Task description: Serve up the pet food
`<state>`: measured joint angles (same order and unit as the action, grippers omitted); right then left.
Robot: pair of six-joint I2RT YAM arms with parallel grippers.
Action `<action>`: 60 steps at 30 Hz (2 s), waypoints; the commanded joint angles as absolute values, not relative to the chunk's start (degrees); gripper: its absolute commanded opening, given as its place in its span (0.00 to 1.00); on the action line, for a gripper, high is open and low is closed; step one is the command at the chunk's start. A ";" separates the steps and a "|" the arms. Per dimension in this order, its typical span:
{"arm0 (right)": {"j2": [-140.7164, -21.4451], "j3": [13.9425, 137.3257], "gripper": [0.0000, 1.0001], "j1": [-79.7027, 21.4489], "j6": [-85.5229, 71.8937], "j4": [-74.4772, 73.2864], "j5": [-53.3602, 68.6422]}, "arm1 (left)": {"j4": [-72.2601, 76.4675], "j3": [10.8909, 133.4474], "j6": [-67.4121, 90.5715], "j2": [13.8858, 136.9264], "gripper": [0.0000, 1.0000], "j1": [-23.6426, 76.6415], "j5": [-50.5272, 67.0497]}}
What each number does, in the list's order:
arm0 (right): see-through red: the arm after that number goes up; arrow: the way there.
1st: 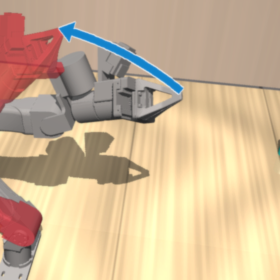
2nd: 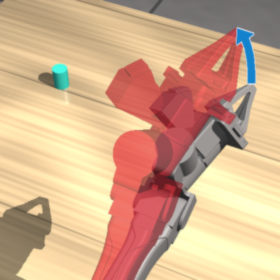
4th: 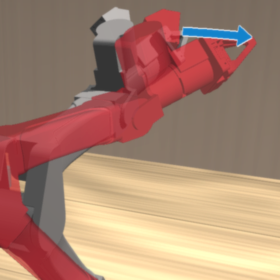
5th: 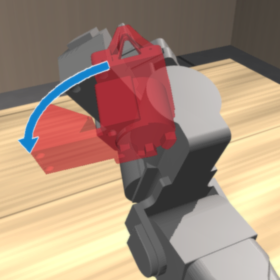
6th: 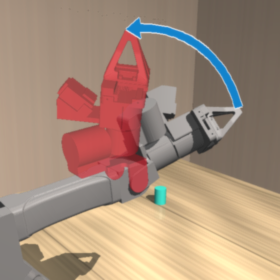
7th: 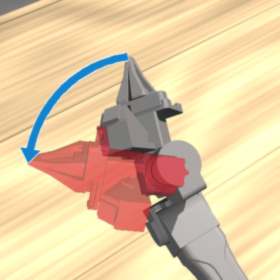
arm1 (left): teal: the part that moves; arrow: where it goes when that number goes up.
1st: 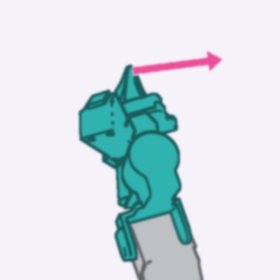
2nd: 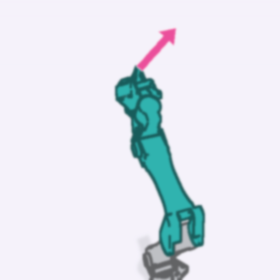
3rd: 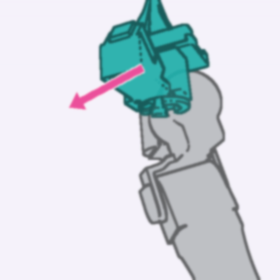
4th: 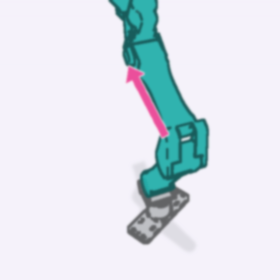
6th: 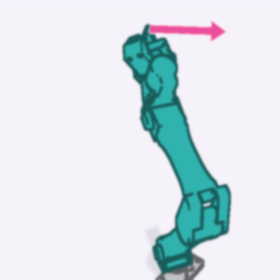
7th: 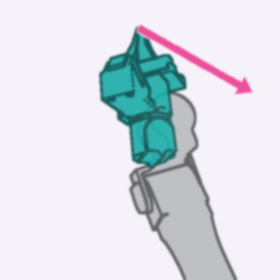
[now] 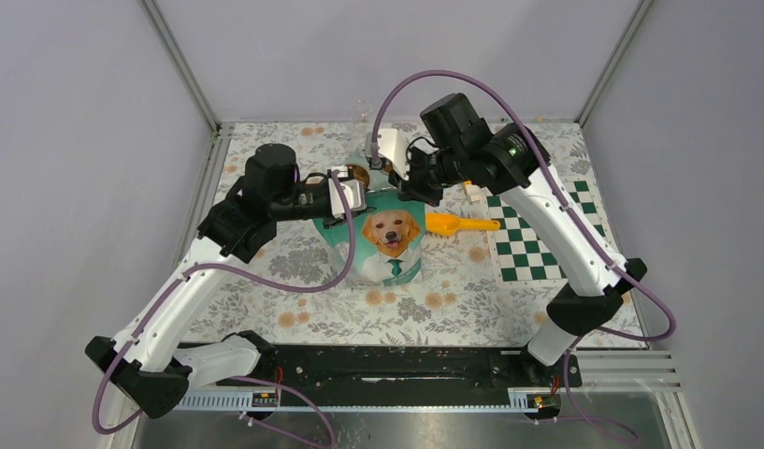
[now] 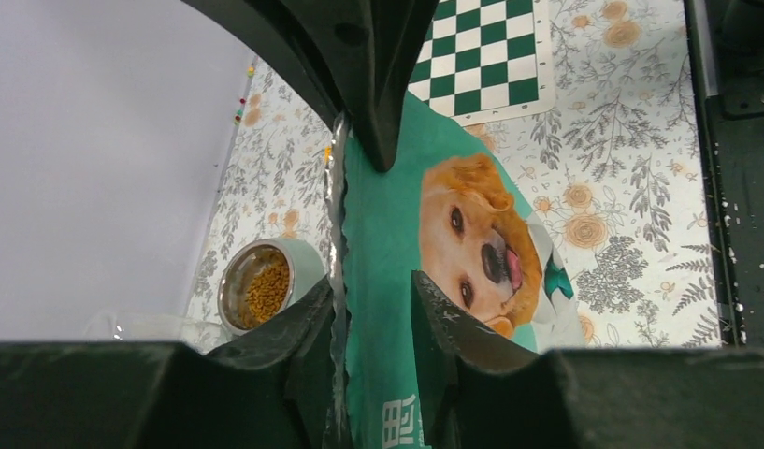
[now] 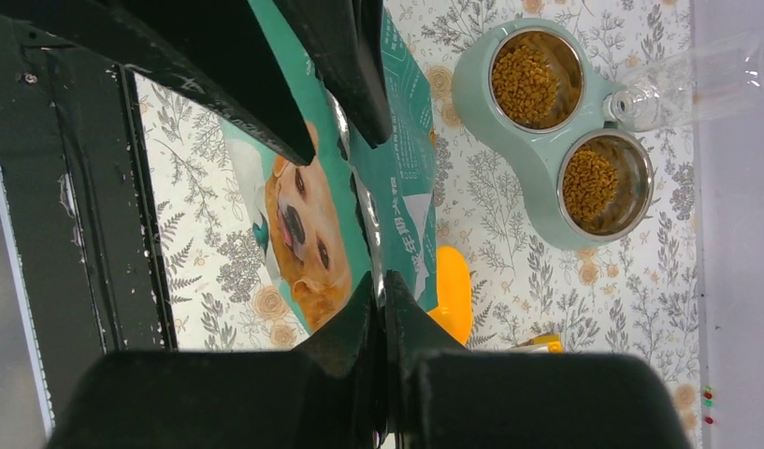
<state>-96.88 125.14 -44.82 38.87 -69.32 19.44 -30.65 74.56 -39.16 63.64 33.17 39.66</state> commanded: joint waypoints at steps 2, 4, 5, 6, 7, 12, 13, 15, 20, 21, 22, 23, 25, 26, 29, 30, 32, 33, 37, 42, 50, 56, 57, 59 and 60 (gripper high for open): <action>-89.25 118.75 0.00 -45.01 36.37 -56.94 22.02 | -30.77 77.62 -41.83 64.56 0.27 34.57 33.90; -87.45 115.34 0.00 -44.96 35.90 -54.31 21.82 | -32.56 78.24 -42.98 65.05 0.23 34.78 32.61; -86.62 114.04 0.00 -45.00 35.54 -53.11 21.51 | -33.38 78.63 -43.48 65.27 0.20 34.86 32.11; -85.93 113.02 0.00 -44.96 35.31 -52.13 21.39 | -34.11 78.92 -43.99 65.44 0.15 34.89 31.67; -85.28 112.03 0.00 -44.97 35.14 -51.29 21.27 | -34.68 79.17 -44.44 65.62 0.11 34.85 31.24; -82.30 107.91 0.00 -44.93 33.02 -46.41 19.38 | -37.04 79.82 -46.24 65.75 0.00 34.91 30.29; -81.75 107.18 0.00 -44.99 32.26 -45.35 18.31 | -37.93 80.09 -46.84 65.68 0.00 34.91 30.01; -80.50 105.54 0.00 -45.01 30.12 -42.61 14.61 | -39.62 80.60 -47.89 65.46 0.00 34.91 27.41; -75.88 99.37 0.00 -44.95 26.19 -35.74 4.31 | -46.66 81.46 -51.65 64.27 0.00 34.88 18.23; -74.60 97.66 0.00 -45.04 25.59 -34.04 2.63 | -48.03 81.37 -52.40 63.87 0.00 34.89 16.23; -73.13 96.18 0.00 -45.00 25.20 -32.55 1.04 | -49.45 81.14 -53.04 63.48 0.00 34.89 14.27; -72.26 95.12 0.00 -45.00 24.74 -31.56 -0.83 | -50.95 81.13 -53.48 63.31 0.00 34.89 12.70; -70.96 93.81 0.00 -44.98 24.07 -30.48 -3.94 | -53.93 81.36 -53.85 62.82 0.00 34.79 9.75; -70.42 93.40 0.00 -45.00 23.79 -30.27 -4.91 | -55.43 81.58 -53.92 62.71 0.00 34.80 8.72; -69.01 92.22 0.00 -45.01 23.54 -30.16 -7.38 | -59.40 81.63 -53.96 61.81 0.00 34.60 5.69; -68.61 91.96 0.00 -45.00 23.55 -30.10 -7.97 | -59.99 81.24 -53.87 61.33 0.00 34.43 4.49; -68.02 91.47 0.00 -45.00 23.60 -29.99 -8.91 | -61.00 80.45 -53.80 60.50 0.00 34.07 1.96; -67.87 91.37 0.00 -44.96 23.64 -29.97 -9.31 | -61.55 80.09 -53.92 60.10 0.00 33.72 1.10; -67.44 91.01 0.00 -44.92 24.09 -30.04 -10.79 | -64.45 79.96 -54.05 59.15 0.00 32.43 -1.01; -66.82 90.78 0.00 -44.85 25.20 -30.02 -10.46 | -67.23 79.69 -54.16 58.01 0.00 30.81 -5.42; -66.68 91.09 0.00 -44.87 26.11 -31.30 -7.54 | -67.32 76.13 -53.43 52.71 0.00 25.34 -11.01; -66.63 90.43 0.00 -44.91 27.73 -31.72 -4.07 | -67.01 76.29 -54.09 49.56 0.00 22.89 -9.85; -66.71 90.62 0.00 -44.83 28.37 -32.43 -3.04 | -67.01 76.60 -54.13 49.17 0.00 22.79 -9.38; -67.10 91.51 0.00 -44.88 29.70 -34.33 0.29 | -66.77 76.91 -54.17 48.77 0.00 22.71 -8.22; -67.28 91.91 0.00 -44.83 30.15 -35.34 2.50 | -66.39 77.04 -54.36 48.64 0.00 22.68 -7.04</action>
